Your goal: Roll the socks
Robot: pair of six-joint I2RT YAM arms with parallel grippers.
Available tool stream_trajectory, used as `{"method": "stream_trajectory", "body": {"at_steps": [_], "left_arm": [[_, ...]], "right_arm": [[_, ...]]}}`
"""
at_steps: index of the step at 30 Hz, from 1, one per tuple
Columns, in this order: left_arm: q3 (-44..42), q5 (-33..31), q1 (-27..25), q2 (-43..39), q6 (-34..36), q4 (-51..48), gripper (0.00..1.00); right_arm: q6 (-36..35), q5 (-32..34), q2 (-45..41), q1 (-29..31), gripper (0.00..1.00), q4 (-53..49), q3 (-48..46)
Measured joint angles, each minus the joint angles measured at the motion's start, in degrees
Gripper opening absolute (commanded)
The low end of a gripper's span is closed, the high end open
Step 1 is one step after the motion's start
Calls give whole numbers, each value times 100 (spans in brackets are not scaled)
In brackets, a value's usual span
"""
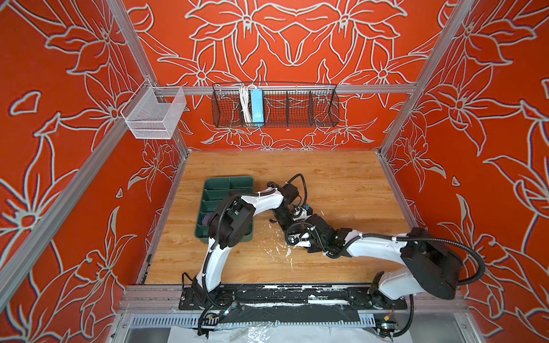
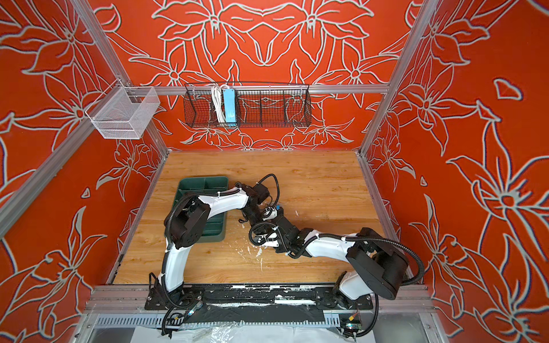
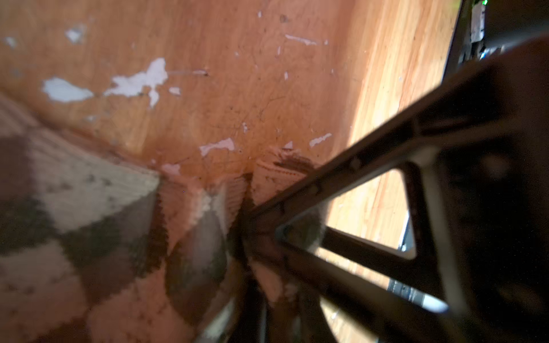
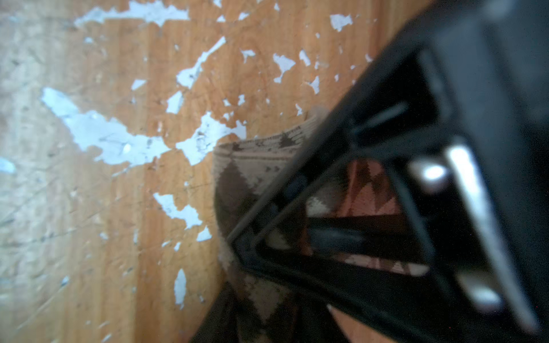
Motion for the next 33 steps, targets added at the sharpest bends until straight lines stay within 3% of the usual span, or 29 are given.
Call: {"method": "stream_trajectory", "body": {"at_steps": [8, 20, 22, 25, 28, 31, 33], "left_arm": [[-911, -955, -7, -1233, -249, 697, 39], [-3040, -3432, 31, -4843, -804, 2813, 40], [-3480, -3727, 39, -5556, -782, 3051, 45], [-4057, -3707, 37, -6732, -540, 3303, 51], [-4413, -3305, 17, -7595, -94, 3442, 56], [-4531, -3075, -271, -7788, 326, 3442, 58], [-4597, -3152, -743, -7584, 614, 3462, 60]], "right_arm": [[188, -317, 151, 2, 0, -1220, 669], [686, -1624, 1019, -555, 0, -2844, 1912], [721, -1934, 1220, -688, 0, -3130, 2162], [763, -2356, 1585, -901, 0, -3600, 2588], [782, -2752, 1982, -1128, 0, -4065, 3027], [796, -3042, 2291, -1305, 0, -4402, 3344], [793, -3202, 2455, -1392, 0, -4597, 3508]]}}
